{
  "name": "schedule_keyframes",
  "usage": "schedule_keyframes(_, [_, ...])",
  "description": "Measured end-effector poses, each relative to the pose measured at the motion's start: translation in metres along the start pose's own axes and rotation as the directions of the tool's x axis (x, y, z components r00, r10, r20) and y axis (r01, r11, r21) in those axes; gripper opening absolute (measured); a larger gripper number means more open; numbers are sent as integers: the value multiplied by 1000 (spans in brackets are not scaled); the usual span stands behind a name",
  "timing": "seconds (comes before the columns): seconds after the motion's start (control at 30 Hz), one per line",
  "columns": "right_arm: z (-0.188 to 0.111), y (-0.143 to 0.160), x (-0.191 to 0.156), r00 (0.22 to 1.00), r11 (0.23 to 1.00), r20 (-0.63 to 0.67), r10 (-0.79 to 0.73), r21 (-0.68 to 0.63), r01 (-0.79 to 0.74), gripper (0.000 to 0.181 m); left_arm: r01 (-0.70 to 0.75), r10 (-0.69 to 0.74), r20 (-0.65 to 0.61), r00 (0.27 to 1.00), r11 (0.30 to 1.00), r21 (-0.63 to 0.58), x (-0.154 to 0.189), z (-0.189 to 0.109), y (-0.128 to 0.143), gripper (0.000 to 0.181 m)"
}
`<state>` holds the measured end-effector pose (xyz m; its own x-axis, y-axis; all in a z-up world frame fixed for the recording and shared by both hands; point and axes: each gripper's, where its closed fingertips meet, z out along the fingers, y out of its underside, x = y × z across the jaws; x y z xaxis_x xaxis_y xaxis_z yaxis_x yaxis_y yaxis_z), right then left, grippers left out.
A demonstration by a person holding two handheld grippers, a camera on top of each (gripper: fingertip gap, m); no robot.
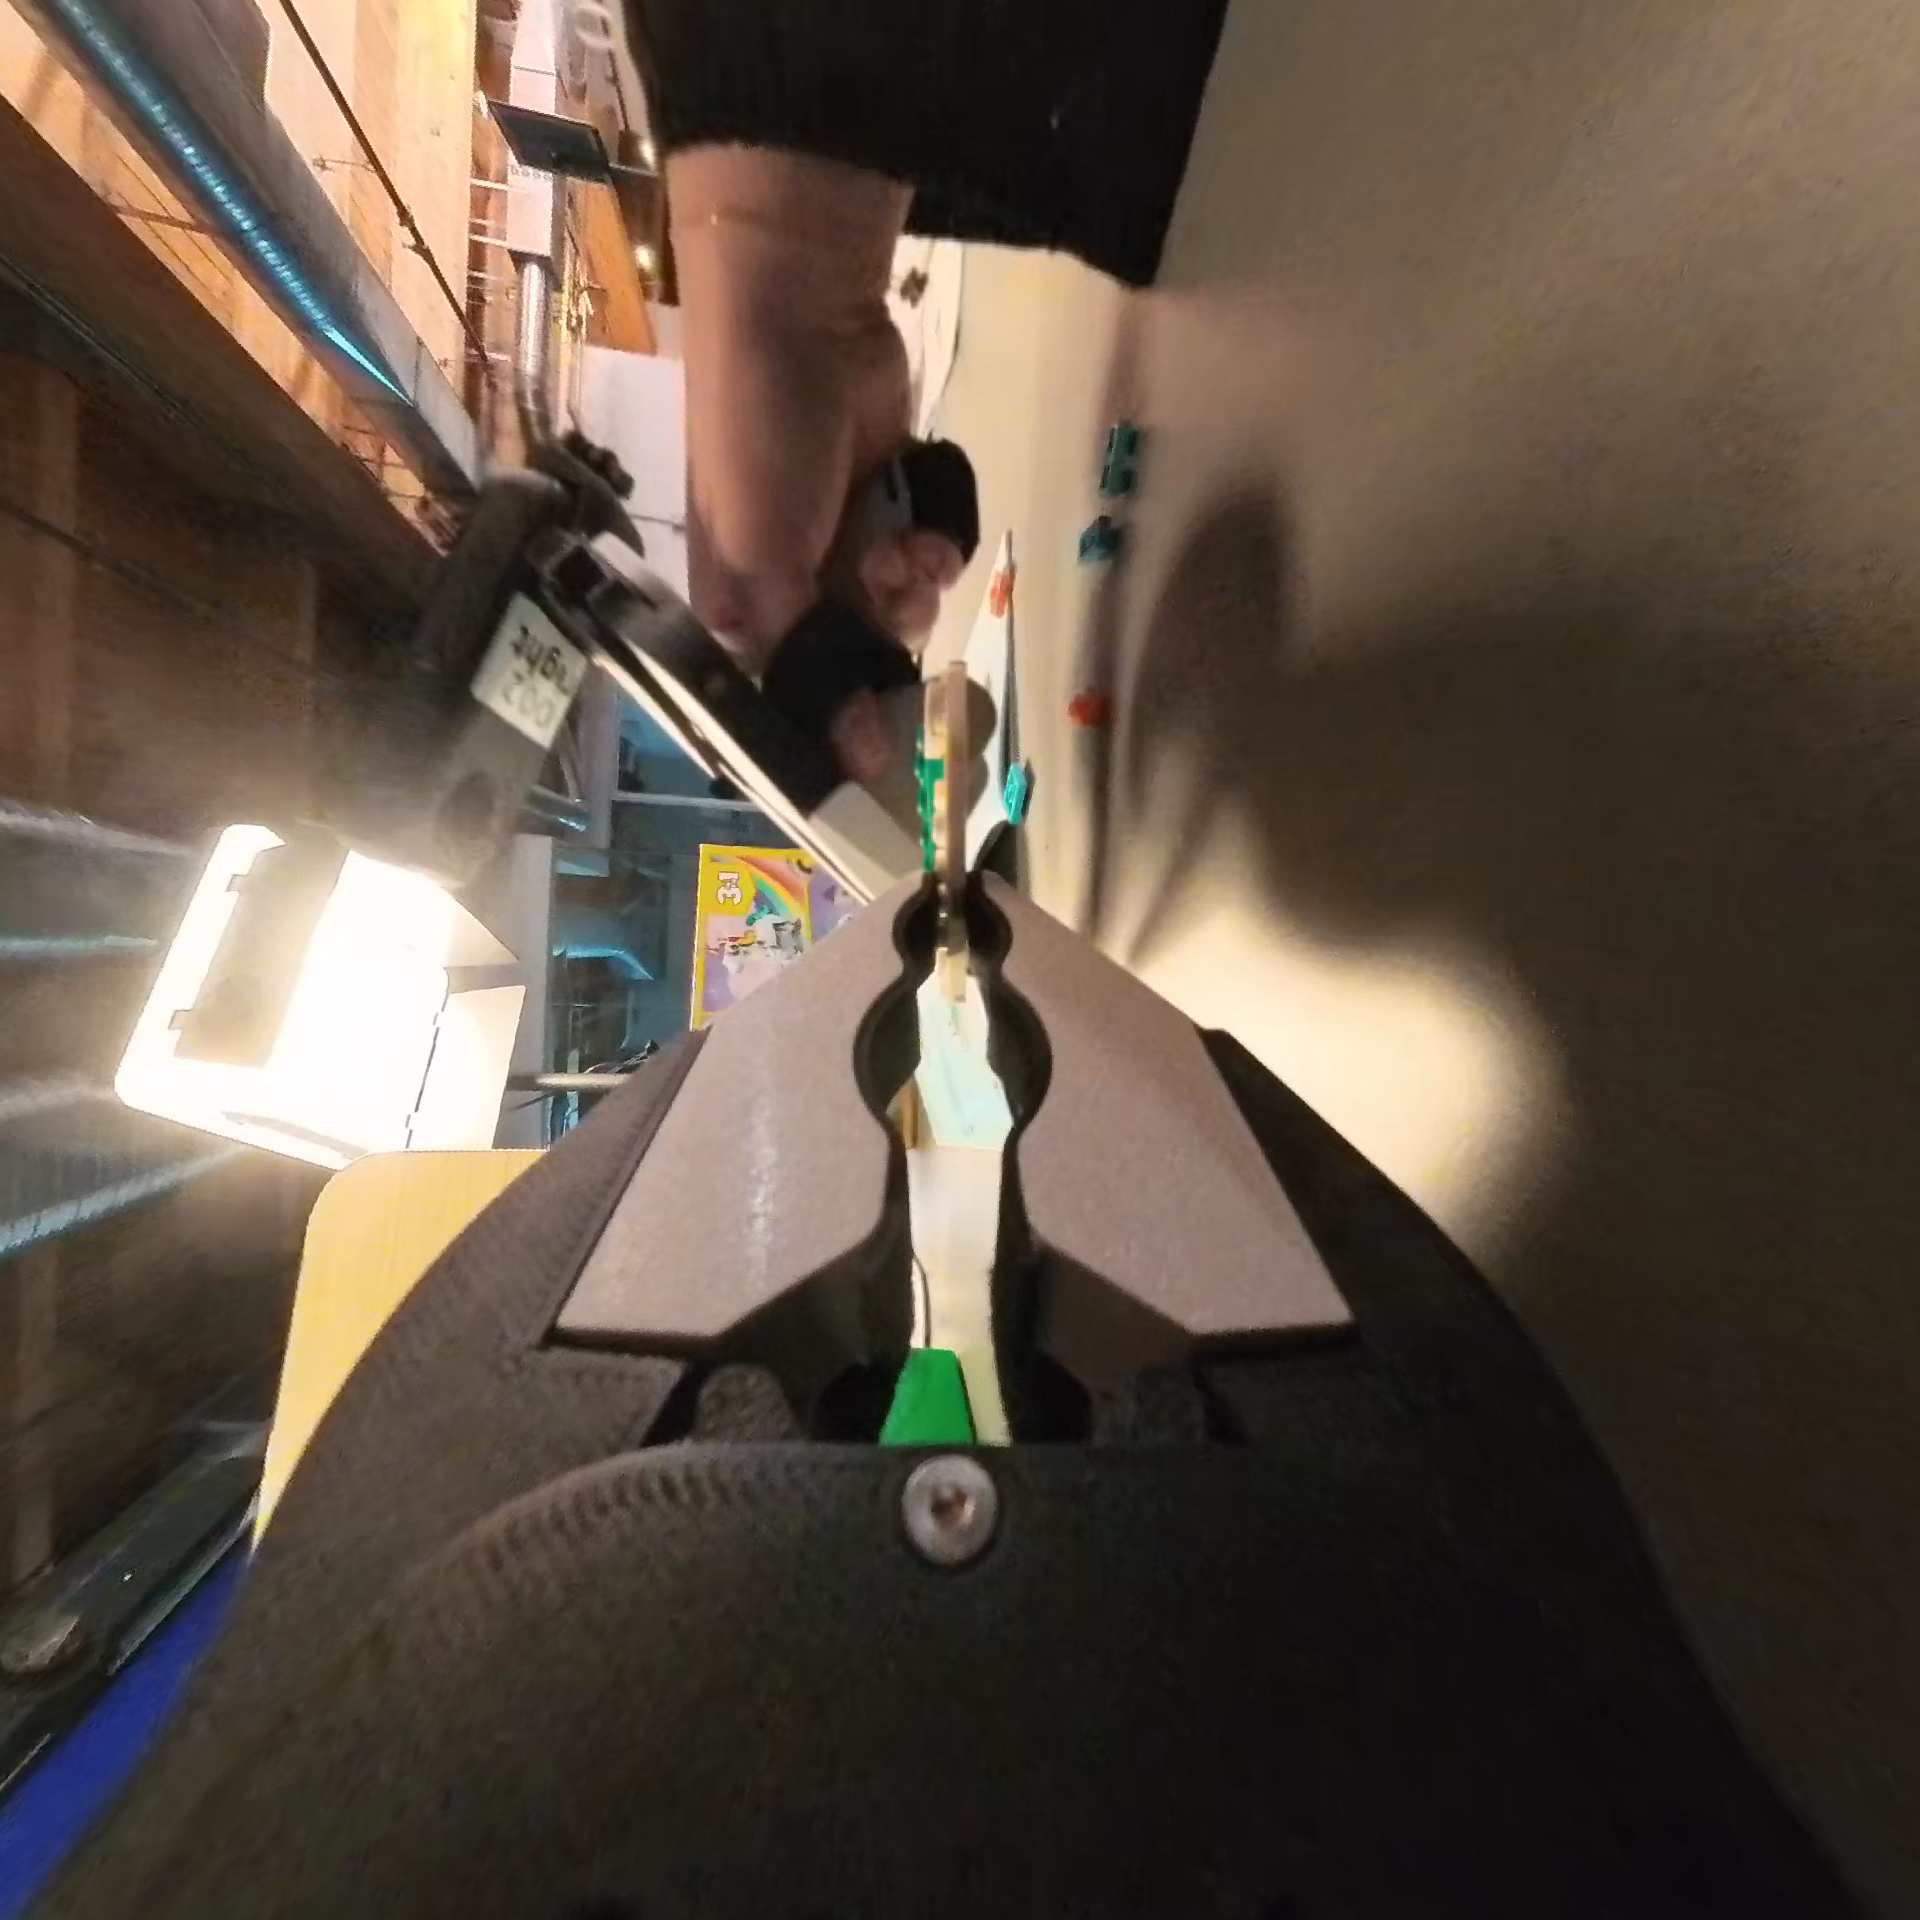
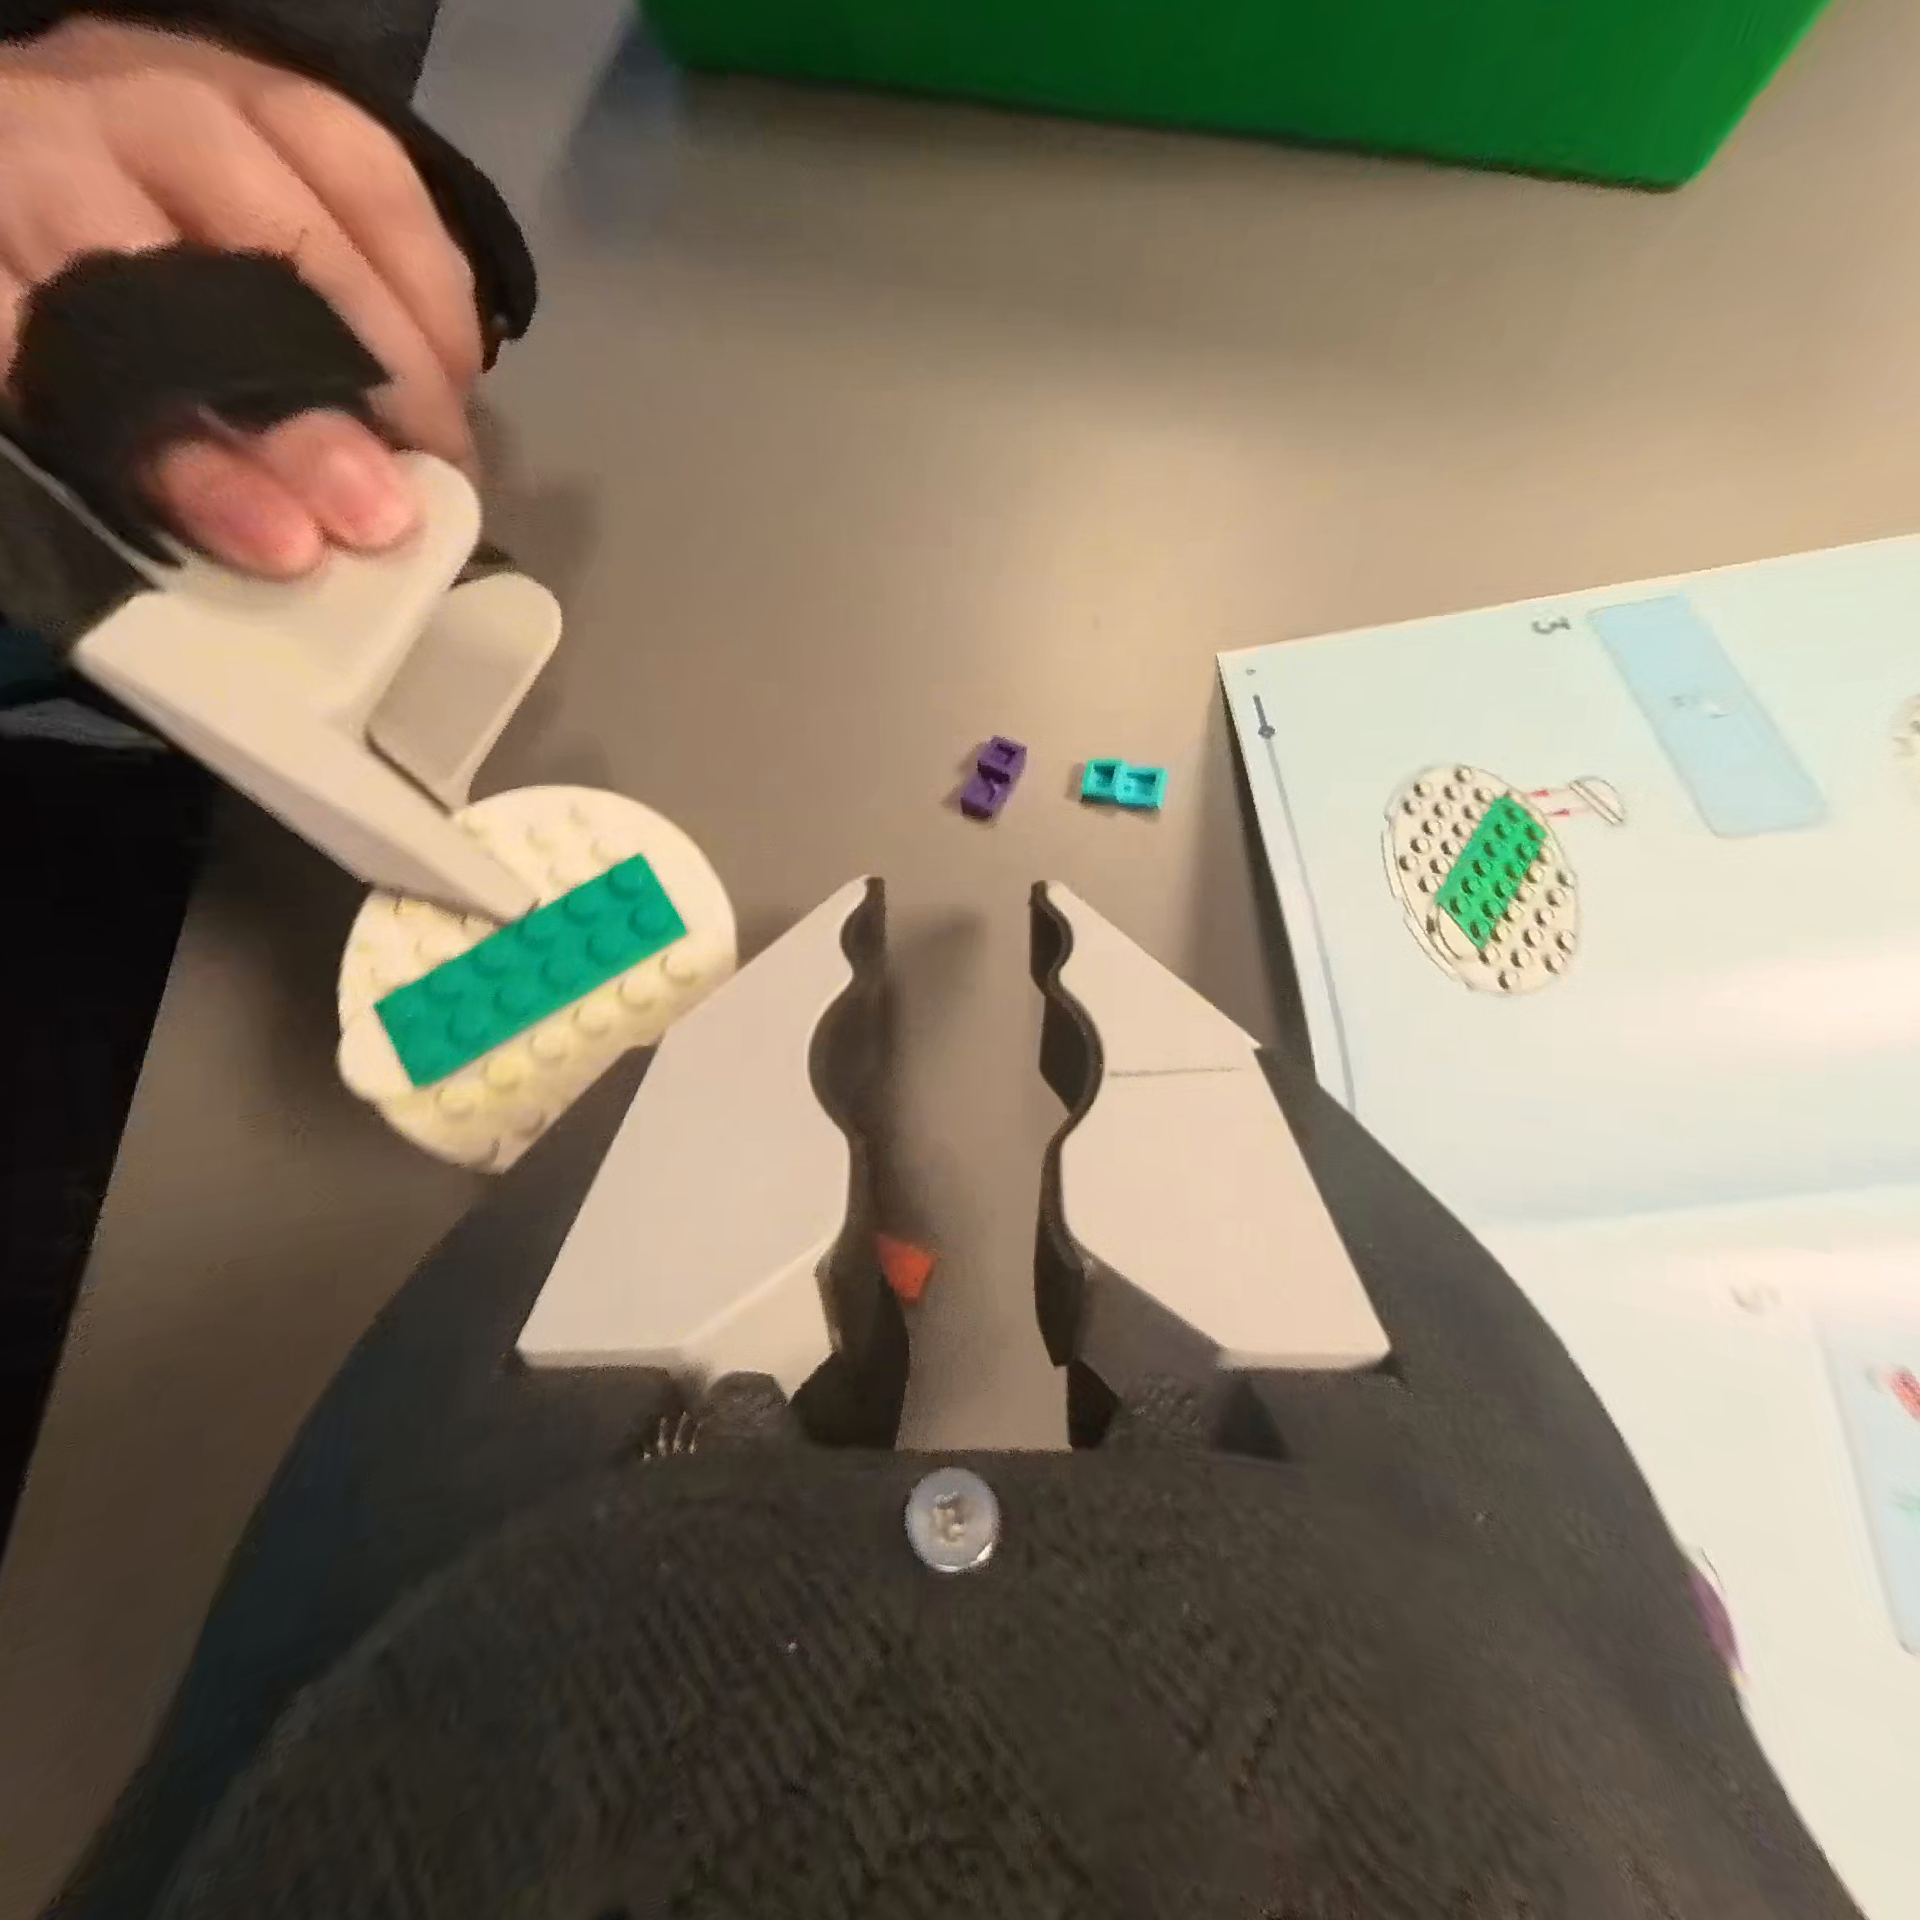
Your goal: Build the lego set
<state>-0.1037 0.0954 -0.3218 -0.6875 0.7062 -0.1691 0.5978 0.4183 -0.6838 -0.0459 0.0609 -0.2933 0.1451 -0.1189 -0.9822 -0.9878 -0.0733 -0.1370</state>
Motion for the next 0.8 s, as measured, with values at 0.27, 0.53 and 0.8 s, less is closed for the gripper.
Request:
schedule_keyframes(0.27, [26,-7,0,999,999,-40,-3,-46,2,20,2,-2,-3,1000,1000,14,0,-1,-2,4])
schedule_keyframes(0.53, [27,-9,7,967,981,-180,-181,-106,164,6,3,-2,-8,1000,1000,18,1,-1,-3,4])
schedule_keyframes(0.8, [-25,2,44,403,468,-244,-882,-562,682,6,9,-8,-8,1000,1000,25,0,-1,-4,4])
